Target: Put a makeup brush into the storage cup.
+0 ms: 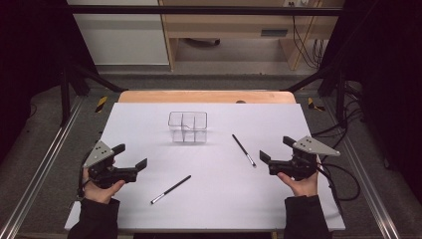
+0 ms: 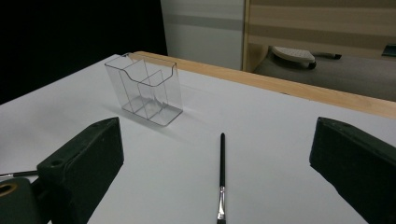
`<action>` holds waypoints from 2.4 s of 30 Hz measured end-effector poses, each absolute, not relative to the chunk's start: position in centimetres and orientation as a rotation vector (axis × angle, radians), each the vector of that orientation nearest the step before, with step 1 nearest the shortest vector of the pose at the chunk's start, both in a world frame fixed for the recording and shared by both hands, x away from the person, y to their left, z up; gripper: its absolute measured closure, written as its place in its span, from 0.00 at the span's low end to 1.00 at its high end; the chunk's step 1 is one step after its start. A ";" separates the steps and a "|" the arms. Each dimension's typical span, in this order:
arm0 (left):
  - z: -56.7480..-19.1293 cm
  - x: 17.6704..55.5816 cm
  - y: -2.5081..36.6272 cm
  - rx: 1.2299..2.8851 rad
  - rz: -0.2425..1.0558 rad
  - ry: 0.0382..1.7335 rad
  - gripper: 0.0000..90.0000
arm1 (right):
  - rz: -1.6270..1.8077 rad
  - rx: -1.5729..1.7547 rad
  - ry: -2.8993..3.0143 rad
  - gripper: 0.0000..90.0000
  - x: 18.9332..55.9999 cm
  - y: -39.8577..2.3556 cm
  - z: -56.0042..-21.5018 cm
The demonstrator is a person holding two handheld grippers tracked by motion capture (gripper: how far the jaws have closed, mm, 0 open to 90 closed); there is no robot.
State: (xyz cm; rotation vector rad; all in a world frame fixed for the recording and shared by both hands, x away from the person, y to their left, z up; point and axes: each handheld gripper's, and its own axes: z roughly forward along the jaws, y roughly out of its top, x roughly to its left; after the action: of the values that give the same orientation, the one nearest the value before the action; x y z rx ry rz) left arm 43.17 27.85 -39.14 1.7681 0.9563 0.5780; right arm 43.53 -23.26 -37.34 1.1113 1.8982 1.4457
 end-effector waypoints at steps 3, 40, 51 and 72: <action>-39.2 43.2 27.6 1.785 0.567 0.962 0.05 | 1.449 1.121 1.890 0.04 43.4 -23.5 -37.4; -42.6 44.0 22.6 2.120 0.414 0.927 0.12 | 1.405 1.102 1.957 0.04 43.1 -22.0 -37.8; -43.9 44.0 20.9 2.257 0.372 0.894 0.20 | 1.386 1.109 1.970 0.04 43.3 -21.7 -38.0; -45.2 43.9 19.1 2.439 0.287 0.830 0.48 | 1.370 1.113 1.991 0.04 43.4 -21.5 -38.3</action>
State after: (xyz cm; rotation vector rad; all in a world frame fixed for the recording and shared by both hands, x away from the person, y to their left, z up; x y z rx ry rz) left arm 43.88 19.06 -45.20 2.4385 0.8300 0.2874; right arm 43.39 -21.47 -38.28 1.1129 1.9907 1.3704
